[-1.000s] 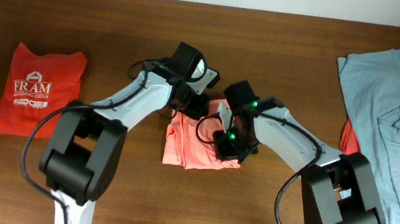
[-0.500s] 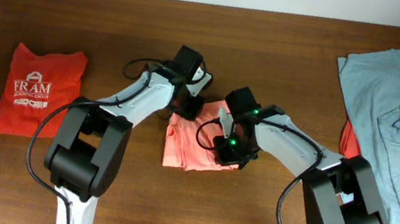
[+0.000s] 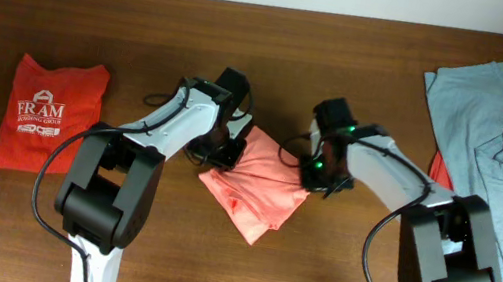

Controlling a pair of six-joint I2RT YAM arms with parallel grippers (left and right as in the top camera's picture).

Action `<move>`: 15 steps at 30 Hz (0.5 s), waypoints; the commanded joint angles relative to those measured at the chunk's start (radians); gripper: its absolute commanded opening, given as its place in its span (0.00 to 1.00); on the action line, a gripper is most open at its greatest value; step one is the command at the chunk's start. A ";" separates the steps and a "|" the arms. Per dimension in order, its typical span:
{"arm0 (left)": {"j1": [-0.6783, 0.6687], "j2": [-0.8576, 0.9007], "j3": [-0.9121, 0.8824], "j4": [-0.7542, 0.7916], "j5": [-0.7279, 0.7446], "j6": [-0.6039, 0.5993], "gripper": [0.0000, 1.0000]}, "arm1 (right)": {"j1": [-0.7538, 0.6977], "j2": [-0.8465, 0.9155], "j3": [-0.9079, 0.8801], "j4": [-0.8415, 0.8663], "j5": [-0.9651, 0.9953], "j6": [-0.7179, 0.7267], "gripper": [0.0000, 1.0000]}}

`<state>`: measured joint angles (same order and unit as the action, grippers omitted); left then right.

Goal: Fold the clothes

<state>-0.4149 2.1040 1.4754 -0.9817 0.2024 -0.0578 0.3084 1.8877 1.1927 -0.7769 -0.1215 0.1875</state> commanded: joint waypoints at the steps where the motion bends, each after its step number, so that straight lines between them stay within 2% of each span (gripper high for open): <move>1: 0.002 0.022 -0.023 -0.027 0.111 -0.028 0.07 | -0.022 0.019 0.055 0.008 0.081 -0.001 0.27; 7: 0.005 0.013 -0.023 -0.030 0.251 -0.028 0.06 | -0.021 0.018 0.126 -0.037 0.078 -0.014 0.31; 13: 0.005 -0.088 -0.022 -0.026 0.246 0.002 0.06 | -0.023 0.008 0.252 -0.193 0.113 -0.014 0.31; 15: 0.005 -0.174 -0.014 -0.017 0.205 0.010 0.06 | -0.023 -0.007 0.328 -0.270 0.130 -0.015 0.31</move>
<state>-0.4122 2.0701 1.4567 -1.0080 0.4103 -0.0711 0.2848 1.8908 1.4250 -0.9886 -0.0406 0.1787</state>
